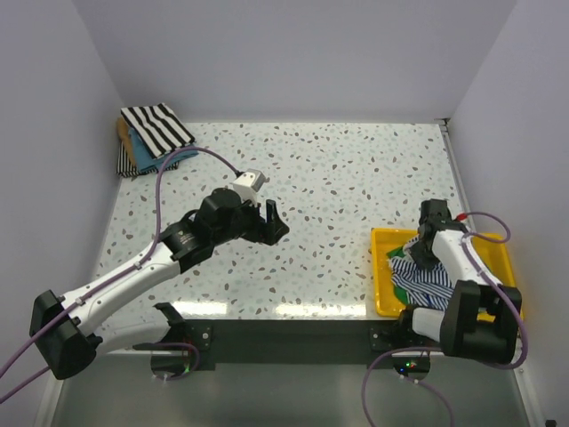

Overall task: Fold and stack the tank tops
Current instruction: Grab the tank top from the pile

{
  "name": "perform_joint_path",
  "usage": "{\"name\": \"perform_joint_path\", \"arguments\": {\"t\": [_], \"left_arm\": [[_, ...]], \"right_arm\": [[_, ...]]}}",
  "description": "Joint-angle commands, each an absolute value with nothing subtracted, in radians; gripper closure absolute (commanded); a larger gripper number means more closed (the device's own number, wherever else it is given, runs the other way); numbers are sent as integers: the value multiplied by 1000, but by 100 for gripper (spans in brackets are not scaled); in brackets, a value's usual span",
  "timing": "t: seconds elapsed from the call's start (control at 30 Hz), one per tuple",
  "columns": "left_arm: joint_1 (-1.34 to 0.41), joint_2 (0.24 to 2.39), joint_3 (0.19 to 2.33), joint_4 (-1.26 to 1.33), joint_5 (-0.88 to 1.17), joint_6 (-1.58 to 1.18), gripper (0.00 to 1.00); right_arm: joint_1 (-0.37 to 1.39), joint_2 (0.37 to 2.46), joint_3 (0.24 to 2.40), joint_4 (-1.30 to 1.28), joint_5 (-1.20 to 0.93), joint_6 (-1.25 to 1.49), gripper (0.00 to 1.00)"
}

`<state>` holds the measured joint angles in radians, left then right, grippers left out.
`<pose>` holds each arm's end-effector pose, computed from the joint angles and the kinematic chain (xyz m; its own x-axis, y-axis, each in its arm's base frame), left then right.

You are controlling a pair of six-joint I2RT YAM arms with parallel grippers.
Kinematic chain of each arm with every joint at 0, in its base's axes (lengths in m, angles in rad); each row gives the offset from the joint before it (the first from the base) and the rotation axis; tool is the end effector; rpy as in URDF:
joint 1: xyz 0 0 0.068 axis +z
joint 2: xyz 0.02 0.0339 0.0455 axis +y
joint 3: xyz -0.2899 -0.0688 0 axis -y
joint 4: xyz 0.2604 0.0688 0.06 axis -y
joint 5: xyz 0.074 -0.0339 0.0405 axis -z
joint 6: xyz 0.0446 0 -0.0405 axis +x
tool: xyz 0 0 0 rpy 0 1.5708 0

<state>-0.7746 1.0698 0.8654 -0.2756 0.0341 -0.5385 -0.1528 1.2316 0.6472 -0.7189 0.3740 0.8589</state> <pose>0.1798 -0.1781 0.3189 -0.6529 -0.0782 -0.7534 0.4494 0.7607 -0.4684 0.1995 -0.0472 0.1819 -0.4432 0.7813 -0.4394 0.8766 0.4803 -0.0301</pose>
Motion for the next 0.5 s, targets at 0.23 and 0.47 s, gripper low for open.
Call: {"name": "perform_joint_path", "arguments": {"t": [0.23,0.47], "left_arm": [[-764,1035,870,-232,60,-520,18],[-764,1034,867,-230,57,-525,18]], "right_arm": [[-155,1005,1024,-968,350,741,100],[-155,988,1227,-1023,321,664,100]]}}
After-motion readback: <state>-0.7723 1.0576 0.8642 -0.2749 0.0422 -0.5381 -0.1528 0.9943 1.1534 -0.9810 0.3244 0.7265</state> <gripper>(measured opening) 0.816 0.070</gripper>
